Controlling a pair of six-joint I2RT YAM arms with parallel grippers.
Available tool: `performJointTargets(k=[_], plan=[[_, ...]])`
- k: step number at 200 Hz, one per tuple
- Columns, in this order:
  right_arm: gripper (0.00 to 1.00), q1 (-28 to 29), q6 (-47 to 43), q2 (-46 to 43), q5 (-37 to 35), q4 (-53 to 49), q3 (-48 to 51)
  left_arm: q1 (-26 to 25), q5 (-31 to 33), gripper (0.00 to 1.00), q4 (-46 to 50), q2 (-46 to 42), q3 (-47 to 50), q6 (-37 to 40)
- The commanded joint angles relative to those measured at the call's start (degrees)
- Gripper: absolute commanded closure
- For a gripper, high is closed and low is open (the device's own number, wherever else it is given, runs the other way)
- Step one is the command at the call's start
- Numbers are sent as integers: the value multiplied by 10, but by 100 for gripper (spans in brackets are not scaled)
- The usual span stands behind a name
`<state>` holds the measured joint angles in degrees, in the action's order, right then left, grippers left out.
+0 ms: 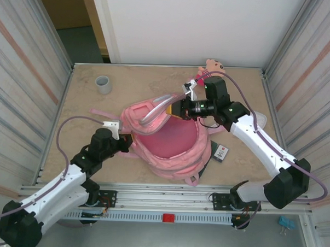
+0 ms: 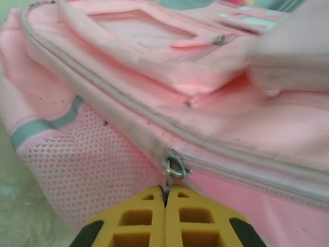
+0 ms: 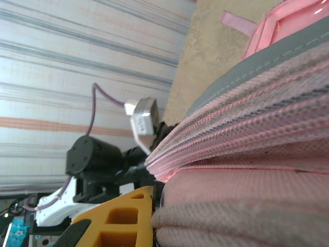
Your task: Pack the student bag
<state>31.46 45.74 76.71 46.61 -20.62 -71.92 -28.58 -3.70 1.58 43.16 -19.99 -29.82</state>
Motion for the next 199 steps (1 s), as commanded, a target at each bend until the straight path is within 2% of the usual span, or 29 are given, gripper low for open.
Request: performJointTargets(k=[1, 34, 52, 73, 84, 128, 158, 199], plan=[[100, -3, -30, -56, 84, 49, -59, 47, 45, 100, 24, 43, -9, -15], [100, 4, -35, -64, 74, 46, -57, 67, 25, 100, 32, 104, -47, -7], [100, 8, -33, -65, 37, 51, -46, 67, 19, 100, 33, 109, -58, -14], [100, 8, -21, -64, -39, 68, -21, 67, 1, 69, 42, 93, -71, -27], [100, 7, -13, -62, -74, 85, -5, 67, -3, 58, 62, 78, -81, -36], [100, 11, 2, -28, -137, 142, 9, 67, 30, 38, 143, -10, -99, -54], [100, 27, 8, -18, -223, 179, 22, 68, 89, 34, 194, -62, -101, -55], [100, 43, 34, 20, -273, 249, 38, 69, 141, 33, 211, -106, -98, -64]])
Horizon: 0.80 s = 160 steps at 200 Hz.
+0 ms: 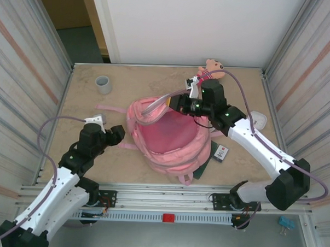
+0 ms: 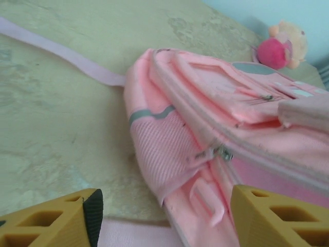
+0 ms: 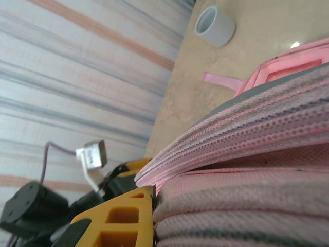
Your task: Pack the student bag
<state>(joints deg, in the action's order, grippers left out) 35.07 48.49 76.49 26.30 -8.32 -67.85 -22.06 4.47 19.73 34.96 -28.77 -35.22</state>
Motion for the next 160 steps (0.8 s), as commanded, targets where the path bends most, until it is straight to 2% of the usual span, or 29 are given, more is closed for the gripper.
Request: performJointTargets(k=[1, 39, 97, 130, 160], plan=[[100, 7, 7, 24, -71, 127, -2, 4, 61, 33, 31, -24, -11, -10], [100, 23, 42, 98, -54, 184, -21, 4, 74, 32, 43, -23, -13, -12], [99, 67, 74, 209, -66, 195, -76, 4, 78, 32, 51, -24, -9, -19], [90, 91, 114, 241, -75, 215, -77, 4, 67, 32, 42, -22, -5, -26], [67, 110, 94, 229, -118, 110, -79, 5, 45, 32, 33, -15, -4, -32]])
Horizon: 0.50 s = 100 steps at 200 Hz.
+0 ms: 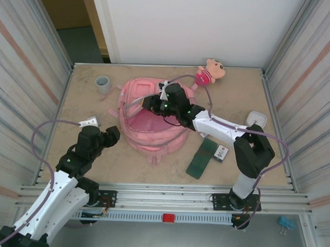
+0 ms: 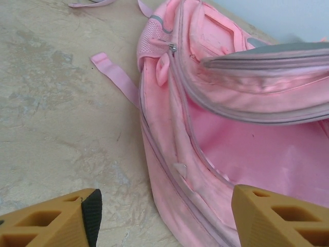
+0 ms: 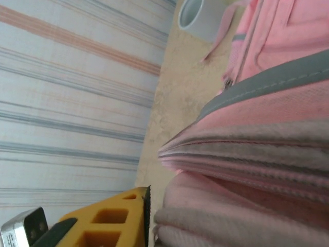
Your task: Pack the student bag
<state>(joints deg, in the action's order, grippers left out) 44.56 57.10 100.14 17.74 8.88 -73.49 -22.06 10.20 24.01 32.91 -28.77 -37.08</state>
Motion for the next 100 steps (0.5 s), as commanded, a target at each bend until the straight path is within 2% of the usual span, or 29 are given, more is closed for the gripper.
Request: performJointTargets(k=[1, 58, 100], plan=[[66, 15, 7, -9, -33, -65, -21, 4, -13, 32, -10, 6, -4, -14], [42, 44, -27, -113, -76, -227, 57, -2, -94, 33, -58, 65, 2, -50], [34, 47, -56, -226, -113, -383, 112, -80, -101, 33, -118, 132, -20, -44]])
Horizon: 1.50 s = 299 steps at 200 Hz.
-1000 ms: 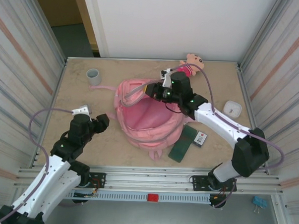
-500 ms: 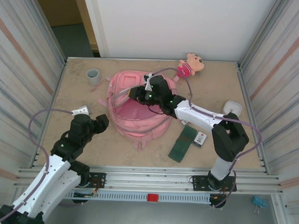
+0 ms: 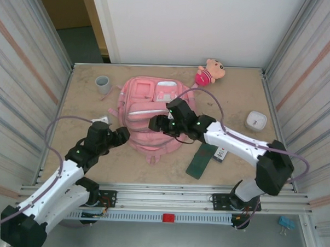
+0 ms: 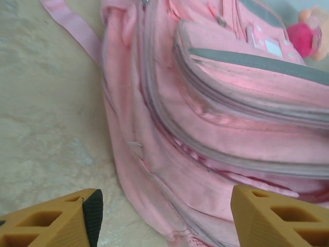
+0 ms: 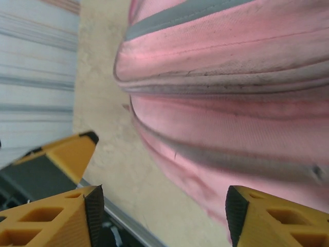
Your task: Pack the student bag
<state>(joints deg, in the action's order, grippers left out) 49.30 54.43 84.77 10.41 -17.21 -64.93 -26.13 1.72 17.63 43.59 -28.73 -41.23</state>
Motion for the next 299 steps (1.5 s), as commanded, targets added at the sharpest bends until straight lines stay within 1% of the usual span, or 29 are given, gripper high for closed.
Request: performJointTargets(k=[1, 12, 27, 45, 57, 73, 91, 106, 135, 158, 195, 228, 281, 299], plan=[[34, -1, -30, -76, -41, -126, 28, -41, -16, 33, -55, 27, -21, -2], [33, -9, -33, -109, -53, -166, 41, -63, -20, 33, -70, 53, -33, 0], [30, -26, -33, -156, -74, -227, 57, -88, -45, 34, -86, 95, -54, 2], [27, -64, -25, -205, -92, -293, 90, -119, -69, 33, -95, 150, -84, 13], [20, -92, -15, -232, -101, -337, 119, -136, -68, 32, -99, 180, -97, 18], [15, -111, -1, -250, -141, -397, 147, -143, -65, 32, -108, 210, -103, 20], [13, -114, 8, -248, -173, -430, 168, -143, -68, 32, -125, 228, -106, 19], [12, -113, 8, -241, -166, -409, 188, -143, -72, 32, -129, 237, -111, 23], [10, -110, 16, -217, -132, -331, 221, -143, -76, 32, -119, 246, -121, 31], [9, -110, 16, -190, -119, -286, 228, -143, -73, 32, -121, 246, -122, 31], [8, -111, -1, -129, -105, -256, 216, -143, -76, 32, -121, 251, -127, 32], [8, -112, 7, -84, -105, -243, 212, -143, -75, 31, -119, 251, -126, 34], [9, -112, 9, -39, -99, -198, 219, -143, -72, 31, -112, 236, -119, 38], [11, -113, 12, -28, -96, -178, 219, -143, -72, 31, -111, 229, -118, 38]])
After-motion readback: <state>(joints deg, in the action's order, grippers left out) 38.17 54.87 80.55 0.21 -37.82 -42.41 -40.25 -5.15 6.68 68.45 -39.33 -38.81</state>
